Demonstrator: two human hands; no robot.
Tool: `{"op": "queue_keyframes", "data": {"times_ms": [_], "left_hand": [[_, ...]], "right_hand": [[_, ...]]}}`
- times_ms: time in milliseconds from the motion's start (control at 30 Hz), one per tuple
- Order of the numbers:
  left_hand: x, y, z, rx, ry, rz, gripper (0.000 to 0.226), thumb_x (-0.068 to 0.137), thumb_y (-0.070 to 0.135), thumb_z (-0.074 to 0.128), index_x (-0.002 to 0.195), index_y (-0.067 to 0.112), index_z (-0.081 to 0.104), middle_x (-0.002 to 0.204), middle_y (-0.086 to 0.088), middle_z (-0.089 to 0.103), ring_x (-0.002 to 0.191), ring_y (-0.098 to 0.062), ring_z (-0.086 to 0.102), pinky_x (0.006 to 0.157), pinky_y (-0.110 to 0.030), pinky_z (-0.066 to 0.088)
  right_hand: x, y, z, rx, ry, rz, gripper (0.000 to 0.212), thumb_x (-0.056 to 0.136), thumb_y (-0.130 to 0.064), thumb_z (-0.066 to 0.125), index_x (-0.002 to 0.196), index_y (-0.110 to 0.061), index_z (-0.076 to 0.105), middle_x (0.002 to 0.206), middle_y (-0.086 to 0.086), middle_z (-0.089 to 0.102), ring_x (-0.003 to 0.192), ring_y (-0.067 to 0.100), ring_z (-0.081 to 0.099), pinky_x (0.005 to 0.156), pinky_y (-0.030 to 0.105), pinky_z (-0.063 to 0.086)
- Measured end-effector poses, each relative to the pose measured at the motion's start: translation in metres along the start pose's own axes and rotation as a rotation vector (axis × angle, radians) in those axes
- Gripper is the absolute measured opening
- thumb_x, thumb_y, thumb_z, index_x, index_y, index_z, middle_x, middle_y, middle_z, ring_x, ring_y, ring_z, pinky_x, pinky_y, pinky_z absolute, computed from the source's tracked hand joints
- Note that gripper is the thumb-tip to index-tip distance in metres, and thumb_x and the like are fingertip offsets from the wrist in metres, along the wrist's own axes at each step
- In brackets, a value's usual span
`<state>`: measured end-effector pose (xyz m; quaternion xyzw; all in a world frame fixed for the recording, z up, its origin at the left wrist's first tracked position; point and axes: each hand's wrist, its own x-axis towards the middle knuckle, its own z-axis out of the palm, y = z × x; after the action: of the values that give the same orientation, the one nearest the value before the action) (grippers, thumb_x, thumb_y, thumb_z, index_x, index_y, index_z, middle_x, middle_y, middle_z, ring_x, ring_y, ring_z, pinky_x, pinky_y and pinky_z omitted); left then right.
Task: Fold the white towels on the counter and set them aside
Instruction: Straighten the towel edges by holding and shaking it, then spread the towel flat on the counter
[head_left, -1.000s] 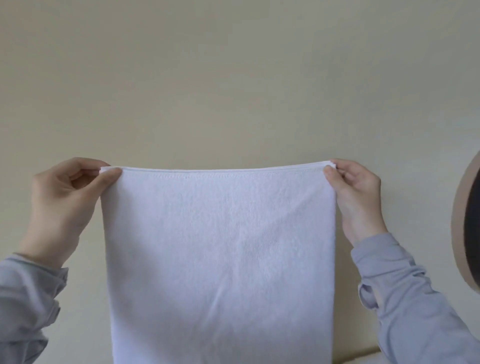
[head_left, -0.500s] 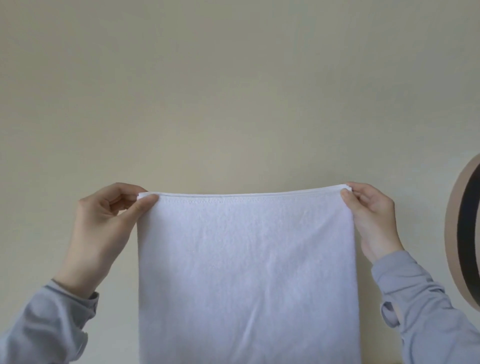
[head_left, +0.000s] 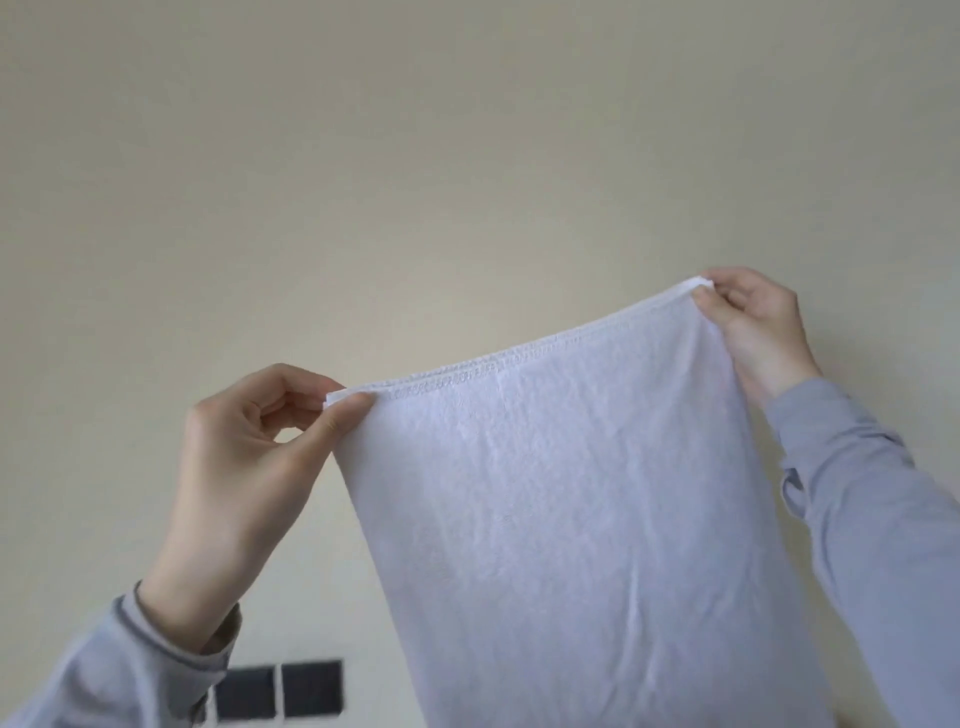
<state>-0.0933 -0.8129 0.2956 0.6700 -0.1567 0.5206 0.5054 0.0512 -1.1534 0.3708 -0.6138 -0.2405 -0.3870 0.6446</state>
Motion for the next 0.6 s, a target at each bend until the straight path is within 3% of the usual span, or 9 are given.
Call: {"op": "queue_keyframes", "data": {"times_ms": [133, 300, 533, 600], "left_hand": [[-0.062, -0.033, -0.035, 0.098, 0.005, -0.182, 0.009, 0.074, 0.024, 0.076, 0.07, 0.024, 0.069, 0.065, 0.009, 0.069, 0.057, 0.001, 0.06, 0.054, -0.005, 0.042], [-0.156, -0.084, -0.101, 0.261, 0.057, -0.413, 0.01, 0.075, 0.022, 0.076, 0.069, 0.023, 0.068, 0.065, 0.005, 0.069, 0.057, -0.001, 0.06, 0.054, -0.008, 0.044], [-0.287, -0.157, -0.206, 0.596, 0.165, -0.821, 0.018, 0.072, 0.015, 0.078, 0.062, 0.024, 0.067, 0.063, 0.011, 0.069, 0.059, -0.001, 0.059, 0.056, -0.004, 0.041], [-0.311, -0.176, -0.235, 0.634, 0.224, -0.938, 0.016, 0.072, 0.016, 0.078, 0.063, 0.023, 0.068, 0.062, 0.006, 0.069, 0.061, -0.007, 0.061, 0.057, -0.005, 0.042]], "right_hand": [[-0.037, 0.054, 0.05, -0.01, -0.18, 0.126, 0.022, 0.089, -0.002, 0.056, 0.085, -0.023, 0.061, 0.084, 0.001, 0.06, 0.087, 0.02, 0.051, 0.085, 0.03, 0.039], [-0.135, 0.142, 0.136, 0.042, -0.338, 0.342, 0.025, 0.088, 0.002, 0.055, 0.084, -0.022, 0.061, 0.078, -0.011, 0.066, 0.082, 0.011, 0.054, 0.084, 0.023, 0.04], [-0.312, 0.246, 0.269, 0.002, -0.587, 0.601, 0.013, 0.089, 0.0, 0.055, 0.096, -0.008, 0.062, 0.092, 0.009, 0.063, 0.084, 0.015, 0.055, 0.083, 0.025, 0.042], [-0.355, 0.263, 0.304, -0.029, -0.64, 0.652, 0.013, 0.088, -0.002, 0.055, 0.096, -0.01, 0.063, 0.092, 0.007, 0.063, 0.085, 0.015, 0.055, 0.08, 0.022, 0.043]]}}
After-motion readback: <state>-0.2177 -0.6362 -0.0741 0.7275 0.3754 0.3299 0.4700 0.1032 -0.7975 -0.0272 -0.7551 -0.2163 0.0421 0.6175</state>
